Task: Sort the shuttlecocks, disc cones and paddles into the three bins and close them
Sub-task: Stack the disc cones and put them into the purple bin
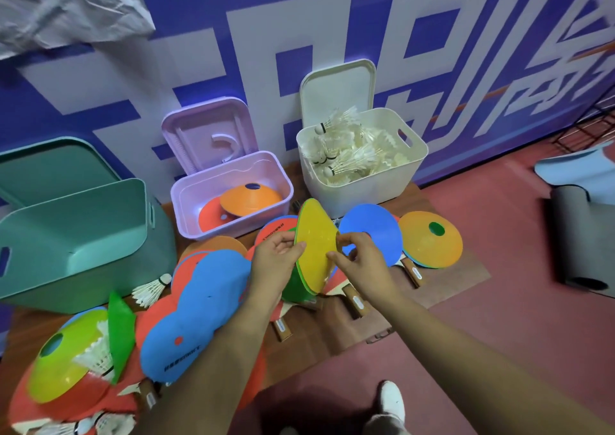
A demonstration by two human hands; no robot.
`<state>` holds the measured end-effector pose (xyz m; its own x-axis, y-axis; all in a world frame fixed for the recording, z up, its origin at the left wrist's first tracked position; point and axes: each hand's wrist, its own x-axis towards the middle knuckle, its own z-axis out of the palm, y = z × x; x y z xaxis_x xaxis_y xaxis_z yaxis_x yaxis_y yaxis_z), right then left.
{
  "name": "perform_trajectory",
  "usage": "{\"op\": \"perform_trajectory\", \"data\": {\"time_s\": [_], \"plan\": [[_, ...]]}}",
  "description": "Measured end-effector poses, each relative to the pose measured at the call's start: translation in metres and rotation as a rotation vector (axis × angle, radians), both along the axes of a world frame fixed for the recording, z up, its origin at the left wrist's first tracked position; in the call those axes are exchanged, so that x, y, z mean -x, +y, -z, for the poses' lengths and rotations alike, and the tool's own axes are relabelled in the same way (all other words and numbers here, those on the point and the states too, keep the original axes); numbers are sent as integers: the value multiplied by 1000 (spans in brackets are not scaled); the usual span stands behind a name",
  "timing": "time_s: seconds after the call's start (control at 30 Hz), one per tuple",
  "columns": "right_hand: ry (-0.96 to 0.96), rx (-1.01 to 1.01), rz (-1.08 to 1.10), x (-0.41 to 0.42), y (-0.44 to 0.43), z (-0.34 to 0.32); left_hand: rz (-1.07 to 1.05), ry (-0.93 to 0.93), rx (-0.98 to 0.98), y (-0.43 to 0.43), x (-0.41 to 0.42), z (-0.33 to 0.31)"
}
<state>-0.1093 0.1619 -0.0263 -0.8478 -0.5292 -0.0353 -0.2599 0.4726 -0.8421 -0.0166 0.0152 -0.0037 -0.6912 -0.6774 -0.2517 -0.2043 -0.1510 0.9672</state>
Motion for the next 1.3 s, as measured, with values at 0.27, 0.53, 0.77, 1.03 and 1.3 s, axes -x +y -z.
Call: {"op": "perform_trajectory", "data": {"time_s": [0.27,0.53,0.77,1.03,1.3], "plan": [[13,-243,86,136,93,32,-83,-48,38,51,82,8],[-121,-633,-76,238,142,103,-171,-132,72,100,140,31],[-73,-621,-126,251,160,127,-206,-195,82,119,158,40],[-227,61,-52,232,152,33,-218,-150,-10,126,168,19],[-323,140,-246,175,97,8,-273,132,-268,128,140,-11]]}}
